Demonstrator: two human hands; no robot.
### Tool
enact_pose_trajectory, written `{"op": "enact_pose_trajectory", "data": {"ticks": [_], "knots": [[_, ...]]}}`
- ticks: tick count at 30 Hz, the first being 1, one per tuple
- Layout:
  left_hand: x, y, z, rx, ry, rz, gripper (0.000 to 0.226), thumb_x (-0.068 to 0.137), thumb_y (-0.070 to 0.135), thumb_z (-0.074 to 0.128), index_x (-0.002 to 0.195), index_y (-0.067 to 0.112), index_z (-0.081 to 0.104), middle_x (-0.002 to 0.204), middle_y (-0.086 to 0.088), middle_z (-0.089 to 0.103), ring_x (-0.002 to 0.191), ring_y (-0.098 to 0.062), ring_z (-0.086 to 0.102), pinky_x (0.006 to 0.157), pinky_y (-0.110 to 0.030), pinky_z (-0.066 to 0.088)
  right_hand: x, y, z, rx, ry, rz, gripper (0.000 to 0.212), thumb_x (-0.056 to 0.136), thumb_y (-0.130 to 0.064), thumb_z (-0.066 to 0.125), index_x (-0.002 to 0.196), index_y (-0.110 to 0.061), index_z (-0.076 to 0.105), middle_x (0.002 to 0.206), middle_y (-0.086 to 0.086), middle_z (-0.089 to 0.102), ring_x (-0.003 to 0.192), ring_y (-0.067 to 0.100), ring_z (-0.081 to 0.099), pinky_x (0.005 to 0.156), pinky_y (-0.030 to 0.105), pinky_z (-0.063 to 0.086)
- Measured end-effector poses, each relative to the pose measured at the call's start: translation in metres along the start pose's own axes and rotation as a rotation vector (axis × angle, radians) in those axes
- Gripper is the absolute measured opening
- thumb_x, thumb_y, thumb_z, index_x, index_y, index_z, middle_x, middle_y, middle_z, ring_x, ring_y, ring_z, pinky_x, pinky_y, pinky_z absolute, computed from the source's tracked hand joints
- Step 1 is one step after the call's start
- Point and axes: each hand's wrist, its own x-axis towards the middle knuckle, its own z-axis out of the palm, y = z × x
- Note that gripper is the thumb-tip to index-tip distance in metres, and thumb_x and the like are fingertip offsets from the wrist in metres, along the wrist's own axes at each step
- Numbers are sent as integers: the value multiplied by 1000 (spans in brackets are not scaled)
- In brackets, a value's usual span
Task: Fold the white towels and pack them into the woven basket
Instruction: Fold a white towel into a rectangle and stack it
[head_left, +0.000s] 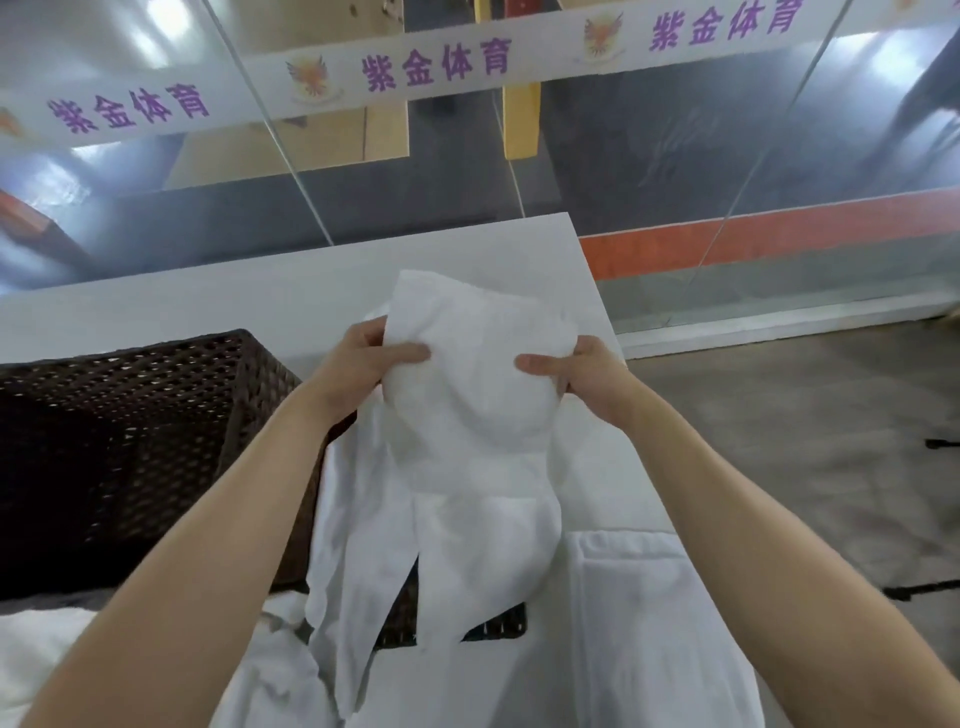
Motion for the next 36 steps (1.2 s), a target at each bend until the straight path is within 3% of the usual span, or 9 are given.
{"op": "enact_pose_trajectory", "data": {"ticks": [4,9,13,17,19,22,26,32,36], "knots": [[-16,8,-22,69,166,219,36,88,4,83,123,12,78,121,-6,81,115,-26,76,103,-47,60,-16,-30,17,-91,160,-182,42,76,-20,96,114,-13,80,110,-5,82,104,14,78,92,34,62],[-54,-19,-32,406,159,412,16,80,17,80,92,25,73,84,7,73,79,-11,65,71,-35,48,-50,-6,31,-373,224,-358,29,80,-8,91,102,-25,82,95,-14,81,90,-1,74,78,20,59],[-105,-111,-20,487,53,284,24,87,16,88,107,23,77,125,14,78,124,-4,71,103,-31,58,-83,89,40,-696,174,-275,34,82,-13,90,114,-21,83,108,-14,78,97,-8,70,83,3,45],[-150,-212,-7,569,-100,-11,26,94,15,80,101,38,71,108,18,77,105,-2,72,92,-39,60,-111,173,53,-892,-47,-42,19,85,-16,85,102,-25,82,92,-11,78,84,8,71,73,22,50],[-162,-229,-5,584,-96,-56,26,100,21,74,100,46,67,100,18,75,95,0,69,82,-32,55,-118,186,59,-900,-67,18,11,86,-21,84,90,-29,78,81,-12,74,76,3,67,70,30,51],[-161,-222,-6,527,-39,-83,14,108,41,64,121,45,66,117,24,73,107,8,66,89,-18,51,-117,180,65,-905,-37,84,19,89,-30,79,77,-26,66,72,-6,67,70,7,63,64,28,44],[-130,-212,-11,504,25,-151,38,105,64,53,130,37,65,117,17,74,107,-7,70,99,-39,58,-96,165,66,-829,82,227,32,95,-44,72,81,-15,65,77,-3,70,70,14,64,60,32,46],[-62,-204,-2,486,173,-208,70,105,70,45,157,24,50,151,1,61,137,-26,58,113,-45,49,-44,155,62,-682,217,271,30,102,-45,61,106,-17,72,102,4,75,96,26,70,92,46,58],[-20,-210,11,558,247,-222,54,109,59,47,137,15,60,135,-5,68,123,-33,64,101,-46,53,-18,162,60,-692,271,350,34,103,-44,59,112,-13,70,108,5,71,106,30,66,94,40,54]]}}
